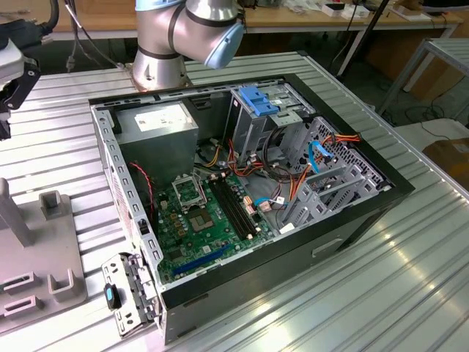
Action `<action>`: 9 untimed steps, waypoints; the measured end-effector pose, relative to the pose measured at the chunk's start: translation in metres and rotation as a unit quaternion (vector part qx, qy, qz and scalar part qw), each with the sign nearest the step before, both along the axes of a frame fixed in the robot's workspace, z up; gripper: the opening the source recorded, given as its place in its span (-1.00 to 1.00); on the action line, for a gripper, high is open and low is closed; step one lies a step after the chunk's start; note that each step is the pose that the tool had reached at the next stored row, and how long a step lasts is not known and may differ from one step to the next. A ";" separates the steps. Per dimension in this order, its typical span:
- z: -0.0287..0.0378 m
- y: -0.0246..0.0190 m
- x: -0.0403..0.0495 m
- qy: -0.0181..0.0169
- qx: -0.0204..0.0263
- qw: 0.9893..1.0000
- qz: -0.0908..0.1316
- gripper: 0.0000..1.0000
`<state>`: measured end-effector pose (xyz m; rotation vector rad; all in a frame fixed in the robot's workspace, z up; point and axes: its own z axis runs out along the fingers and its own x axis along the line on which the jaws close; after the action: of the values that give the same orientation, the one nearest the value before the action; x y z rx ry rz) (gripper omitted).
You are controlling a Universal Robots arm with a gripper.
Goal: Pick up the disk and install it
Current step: 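Reach for the disk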
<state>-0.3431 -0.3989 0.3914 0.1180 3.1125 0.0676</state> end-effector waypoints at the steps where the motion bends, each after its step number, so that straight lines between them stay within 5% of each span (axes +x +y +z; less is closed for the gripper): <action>1: 0.0000 0.0000 -0.0033 0.000 0.000 1.000 0.000 -0.79; 9: -0.0001 0.0000 -0.0099 0.000 0.000 1.000 0.000 -0.79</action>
<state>-0.3530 -0.3990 0.3913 0.1180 3.1125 0.0677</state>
